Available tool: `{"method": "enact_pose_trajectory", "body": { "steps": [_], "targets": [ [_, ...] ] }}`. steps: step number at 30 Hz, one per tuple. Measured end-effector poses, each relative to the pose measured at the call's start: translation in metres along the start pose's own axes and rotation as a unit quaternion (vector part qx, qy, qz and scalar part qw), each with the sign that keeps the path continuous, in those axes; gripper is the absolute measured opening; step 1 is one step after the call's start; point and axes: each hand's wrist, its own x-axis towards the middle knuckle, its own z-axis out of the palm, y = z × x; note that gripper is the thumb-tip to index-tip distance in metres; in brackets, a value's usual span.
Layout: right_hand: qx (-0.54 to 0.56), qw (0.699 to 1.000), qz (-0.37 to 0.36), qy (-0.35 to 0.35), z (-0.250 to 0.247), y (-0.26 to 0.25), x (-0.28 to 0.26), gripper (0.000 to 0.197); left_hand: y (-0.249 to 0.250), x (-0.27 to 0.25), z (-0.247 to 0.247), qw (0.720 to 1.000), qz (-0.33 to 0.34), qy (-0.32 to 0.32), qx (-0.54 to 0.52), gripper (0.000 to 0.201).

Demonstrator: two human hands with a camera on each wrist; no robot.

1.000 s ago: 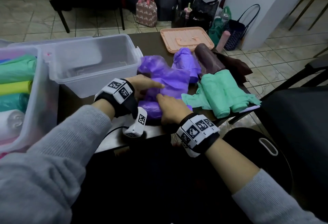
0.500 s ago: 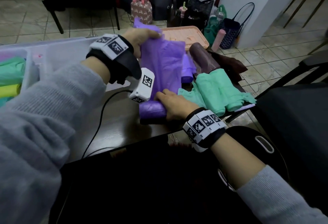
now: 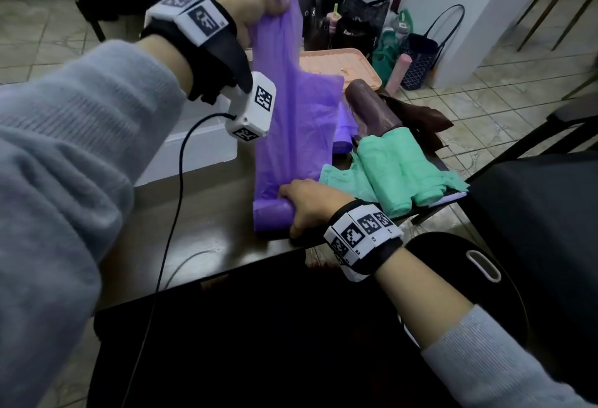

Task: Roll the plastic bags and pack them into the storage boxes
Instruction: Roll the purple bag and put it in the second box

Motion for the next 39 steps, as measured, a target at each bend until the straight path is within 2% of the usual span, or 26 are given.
{"method": "enact_pose_trajectory", "body": {
  "steps": [3, 4, 5, 6, 7, 8, 9, 10, 11, 13, 14, 16, 18, 20, 24, 32, 39],
  "targets": [
    [0.010, 1.000, 0.009, -0.010, 0.000, 0.000, 0.002, 0.058, 0.007, 0.003, -0.001, 1.000, -0.008, 0.003, 0.027, 0.047],
    [0.013, 1.000, 0.012, -0.016, 0.000, 0.001, 0.003, 0.058, 0.008, 0.004, -0.001, 0.997, -0.022, 0.010, 0.071, 0.058],
    [0.016, 1.000, 0.013, -0.020, 0.000, 0.001, 0.004, 0.057, 0.007, 0.004, 0.000, 0.987, -0.024, 0.020, 0.158, 0.067],
    [0.019, 1.000, 0.013, -0.021, 0.000, 0.002, 0.004, 0.057, 0.004, 0.001, 0.002, 0.960, -0.001, 0.045, 0.278, 0.071],
    [0.022, 0.999, 0.013, -0.020, -0.001, 0.002, 0.005, 0.056, -0.002, -0.003, 0.005, 0.920, 0.052, 0.074, 0.381, 0.071],
    [0.023, 0.999, 0.012, -0.020, -0.001, 0.002, 0.004, 0.055, -0.008, -0.010, 0.010, 0.888, 0.106, 0.082, 0.440, 0.065],
    [0.024, 0.999, 0.011, -0.021, -0.002, 0.002, 0.004, 0.054, -0.017, -0.015, 0.015, 0.871, 0.149, 0.051, 0.465, 0.058],
    [0.024, 0.999, 0.008, -0.020, -0.002, 0.002, 0.004, 0.053, -0.029, -0.022, 0.021, 0.854, 0.171, -0.012, 0.492, 0.051],
    [0.023, 1.000, 0.005, -0.019, -0.002, 0.002, 0.003, 0.053, -0.043, -0.027, 0.026, 0.832, 0.167, -0.086, 0.521, 0.045],
    [0.022, 1.000, -0.001, -0.014, -0.002, 0.002, 0.003, 0.054, -0.076, -0.036, 0.033, 0.773, 0.102, -0.207, 0.590, 0.045],
    [0.022, 1.000, -0.004, -0.012, -0.001, 0.001, 0.004, 0.056, -0.092, -0.040, 0.033, 0.741, 0.069, -0.246, 0.621, 0.049],
    [0.018, 1.000, -0.009, -0.014, -0.001, 0.000, 0.004, 0.062, -0.122, -0.043, 0.030, 0.695, 0.021, -0.288, 0.659, 0.060],
    [0.005, 1.000, -0.017, -0.018, 0.001, 0.000, 0.004, 0.064, -0.147, -0.041, 0.023, 0.672, 0.002, -0.309, 0.673, 0.066],
    [-0.006, 1.000, -0.026, -0.015, 0.001, 0.000, 0.004, 0.063, -0.162, -0.038, 0.015, 0.665, -0.002, -0.319, 0.675, 0.071],
    [-0.007, 0.998, -0.048, -0.042, -0.002, -0.002, 0.000, 0.059, -0.169, -0.036, 0.006, 0.684, 0.007, -0.329, 0.650, 0.074],
    [-0.016, 0.996, -0.064, -0.066, -0.001, -0.007, 0.002, 0.055, -0.168, -0.035, 0.005, 0.680, 0.017, -0.334, 0.652, 0.076],
    [0.042, 0.998, -0.041, -0.032, 0.005, -0.004, 0.003, 0.064, -0.169, -0.033, 0.005, 0.685, 0.022, -0.332, 0.648, 0.076]
  ]
}}
